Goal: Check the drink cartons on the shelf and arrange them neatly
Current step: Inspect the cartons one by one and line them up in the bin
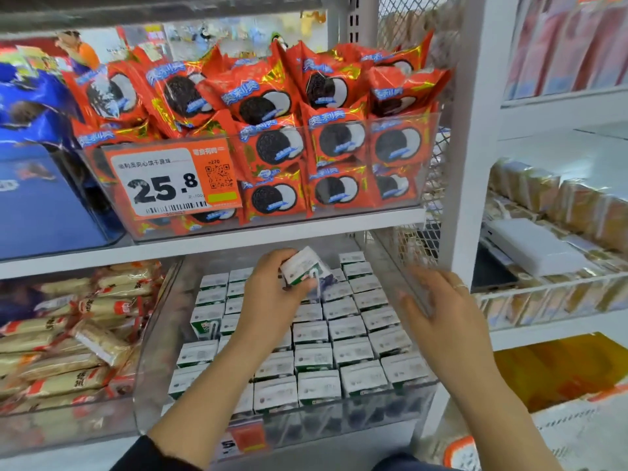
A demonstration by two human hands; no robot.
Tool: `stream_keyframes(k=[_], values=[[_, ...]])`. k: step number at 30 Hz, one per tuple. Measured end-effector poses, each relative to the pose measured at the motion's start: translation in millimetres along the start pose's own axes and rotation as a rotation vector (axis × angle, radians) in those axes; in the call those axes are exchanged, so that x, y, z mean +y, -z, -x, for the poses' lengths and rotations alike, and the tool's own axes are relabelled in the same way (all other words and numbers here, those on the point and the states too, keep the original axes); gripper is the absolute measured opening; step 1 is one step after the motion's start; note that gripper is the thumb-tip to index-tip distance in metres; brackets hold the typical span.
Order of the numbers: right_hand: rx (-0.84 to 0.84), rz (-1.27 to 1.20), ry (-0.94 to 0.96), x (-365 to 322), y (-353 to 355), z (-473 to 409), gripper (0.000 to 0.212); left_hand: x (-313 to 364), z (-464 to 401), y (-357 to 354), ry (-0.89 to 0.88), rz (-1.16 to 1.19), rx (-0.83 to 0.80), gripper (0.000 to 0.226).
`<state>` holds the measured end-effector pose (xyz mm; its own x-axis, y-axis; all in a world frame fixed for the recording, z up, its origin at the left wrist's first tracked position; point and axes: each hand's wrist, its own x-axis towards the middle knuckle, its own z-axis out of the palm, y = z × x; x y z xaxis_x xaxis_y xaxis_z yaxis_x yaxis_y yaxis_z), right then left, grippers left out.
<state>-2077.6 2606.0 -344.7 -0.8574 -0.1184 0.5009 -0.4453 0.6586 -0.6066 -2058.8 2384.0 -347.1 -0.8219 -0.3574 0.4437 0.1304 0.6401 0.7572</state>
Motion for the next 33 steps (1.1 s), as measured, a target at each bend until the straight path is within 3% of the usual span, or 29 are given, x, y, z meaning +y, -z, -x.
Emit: stream_keyframes(k=[4,7,15,20,26,33], values=[[-0.149,0.028,-0.077,1.6,-4.6,-1.7,0.046,-4.0,-30.2,-18.3,0.006,0.016,0.026,0.032],[-0.219,0.08,-0.076,5.6,-8.3,-5.2,0.042,-8.3,-50.2,-29.4,-0.028,-0.067,0.016,0.033],[-0.203,0.139,-0.032,12.8,-13.3,-10.8,0.03,-24.6,-76.6,-51.0,-0.077,-0.306,-0.182,0.047],[-0.186,0.189,-0.021,13.1,-15.2,-13.8,0.027,-33.1,-89.7,-61.3,0.005,-0.517,-0.294,0.045],[-0.174,0.182,-0.014,14.5,-18.8,-15.7,0.032,-43.4,-93.2,-67.6,0.053,-0.558,-0.333,0.042],[-0.161,0.175,-0.005,14.6,-19.4,-16.4,0.037,-29.2,-98.5,-80.3,-0.07,-0.556,-0.368,0.031]])
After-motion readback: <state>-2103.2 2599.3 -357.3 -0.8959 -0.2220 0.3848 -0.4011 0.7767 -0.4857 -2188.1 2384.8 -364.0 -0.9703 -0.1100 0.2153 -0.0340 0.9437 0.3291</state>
